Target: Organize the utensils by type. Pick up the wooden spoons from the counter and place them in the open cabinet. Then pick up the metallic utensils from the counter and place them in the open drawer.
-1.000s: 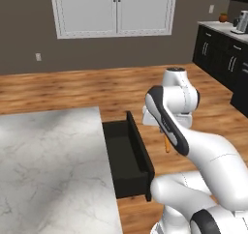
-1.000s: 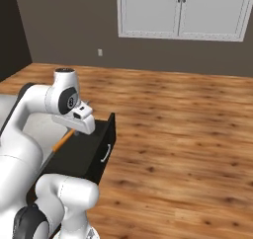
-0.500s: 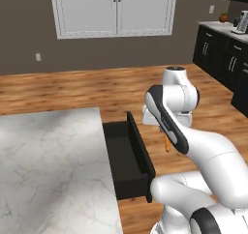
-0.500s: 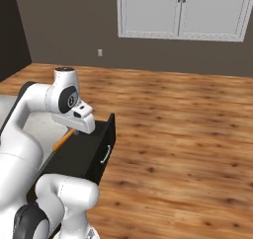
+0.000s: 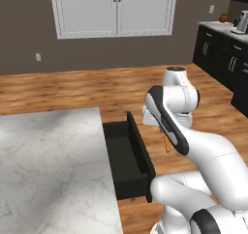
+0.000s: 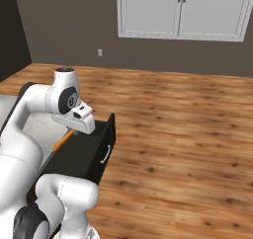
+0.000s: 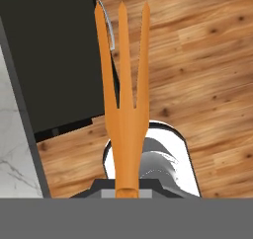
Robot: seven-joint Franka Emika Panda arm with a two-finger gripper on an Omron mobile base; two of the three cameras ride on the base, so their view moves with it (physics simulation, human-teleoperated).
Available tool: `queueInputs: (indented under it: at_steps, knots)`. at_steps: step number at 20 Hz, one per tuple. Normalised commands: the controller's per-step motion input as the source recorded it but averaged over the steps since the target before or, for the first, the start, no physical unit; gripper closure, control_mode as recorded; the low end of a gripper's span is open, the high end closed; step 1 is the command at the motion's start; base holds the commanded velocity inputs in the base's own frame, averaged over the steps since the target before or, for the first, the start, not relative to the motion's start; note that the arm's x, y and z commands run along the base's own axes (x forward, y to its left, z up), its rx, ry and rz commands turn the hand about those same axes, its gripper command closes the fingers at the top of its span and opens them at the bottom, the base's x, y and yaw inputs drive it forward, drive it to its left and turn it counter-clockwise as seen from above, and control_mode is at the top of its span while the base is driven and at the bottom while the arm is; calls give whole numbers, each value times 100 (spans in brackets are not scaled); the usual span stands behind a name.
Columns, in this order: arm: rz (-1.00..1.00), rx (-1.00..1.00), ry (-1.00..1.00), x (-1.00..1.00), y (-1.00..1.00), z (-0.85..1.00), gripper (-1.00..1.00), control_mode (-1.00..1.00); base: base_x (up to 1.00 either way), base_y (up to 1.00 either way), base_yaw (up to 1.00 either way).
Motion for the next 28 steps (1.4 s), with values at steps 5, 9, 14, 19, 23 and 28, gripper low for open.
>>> queueInputs:
  at_steps: [5, 9, 14, 19, 23, 28]
  knots:
    - [2, 0, 0, 4, 0, -1, 100, -100, 2, 0, 1]
    - [8, 0, 0, 30, -4, -5, 100, -100, 0, 0, 0]
    - [5, 0, 0, 51, 3, -23, 100, -100, 0, 0, 0]
    - [0, 0, 0, 66, 17, -34, 100, -100, 0, 0, 0]
    - [0, 0, 0, 64, 26, -42, 100, -100, 0, 0, 0]
    - [0, 0, 3, 43, 17, -52, 100, -100, 0, 0, 0]
